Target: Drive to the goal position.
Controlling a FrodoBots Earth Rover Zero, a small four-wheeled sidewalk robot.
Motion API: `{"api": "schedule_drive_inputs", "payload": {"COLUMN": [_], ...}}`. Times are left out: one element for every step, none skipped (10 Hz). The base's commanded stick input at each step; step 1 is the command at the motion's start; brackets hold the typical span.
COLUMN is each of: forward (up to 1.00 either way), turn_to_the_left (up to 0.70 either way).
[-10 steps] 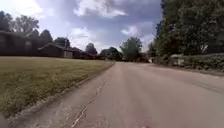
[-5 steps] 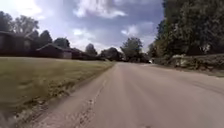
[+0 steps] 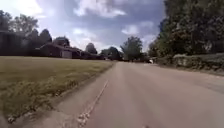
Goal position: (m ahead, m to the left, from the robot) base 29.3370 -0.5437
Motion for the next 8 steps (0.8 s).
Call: {"api": "schedule_drive_inputs", "payload": {"forward": [1.00,1.00,1.00,1.00,1.00,1.00,1.00,1.00], "turn_to_the_left": [0.00,-0.10,-0.29,-0.24,-0.03,-0.01,0.00,0.00]}}
